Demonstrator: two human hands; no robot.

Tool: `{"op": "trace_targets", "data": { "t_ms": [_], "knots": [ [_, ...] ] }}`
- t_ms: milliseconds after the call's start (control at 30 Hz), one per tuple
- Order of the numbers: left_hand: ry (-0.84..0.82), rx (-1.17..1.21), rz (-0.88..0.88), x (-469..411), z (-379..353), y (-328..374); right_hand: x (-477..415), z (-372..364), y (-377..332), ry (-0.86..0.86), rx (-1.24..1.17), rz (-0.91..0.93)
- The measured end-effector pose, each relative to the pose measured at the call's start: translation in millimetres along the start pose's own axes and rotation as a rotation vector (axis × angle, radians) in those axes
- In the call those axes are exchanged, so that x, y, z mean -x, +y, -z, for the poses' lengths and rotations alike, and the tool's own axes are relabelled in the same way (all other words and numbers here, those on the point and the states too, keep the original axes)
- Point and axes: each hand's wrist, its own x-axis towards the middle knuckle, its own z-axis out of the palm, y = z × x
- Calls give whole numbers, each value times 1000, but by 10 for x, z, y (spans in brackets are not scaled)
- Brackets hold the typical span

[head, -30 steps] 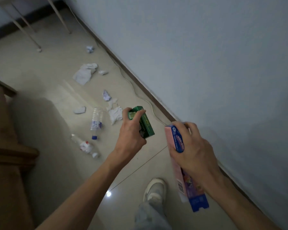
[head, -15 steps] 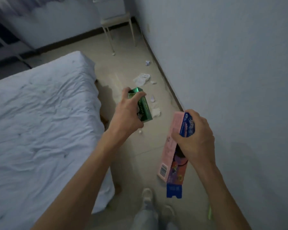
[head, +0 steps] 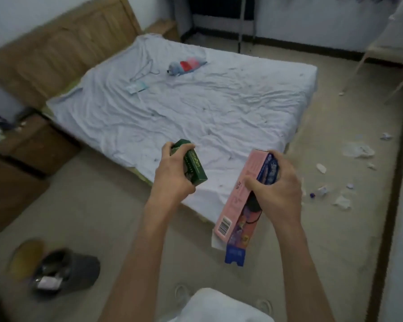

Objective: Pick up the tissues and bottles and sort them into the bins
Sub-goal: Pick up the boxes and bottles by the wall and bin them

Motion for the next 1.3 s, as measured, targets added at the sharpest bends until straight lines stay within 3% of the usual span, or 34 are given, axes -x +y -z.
{"op": "trace_targets", "data": {
  "t_ms": [300, 600, 1033, 1300],
  "knots": [
    [251, 1, 334, 823, 1596, -2235, 741, -2290, -1238, -391, 34, 241],
    [478, 3, 653, 1755, 2636, -3990, 1580, -4073, -2143, -686, 54, 430],
    [720, 76, 923, 2795, 3098, -5183, 2526, -5865, -2747, -1011, 151, 619],
    [742, 80, 1031, 2588, 3859, -6106, 2850, -7259, -3347, -1071, 141, 701]
  ]
}}
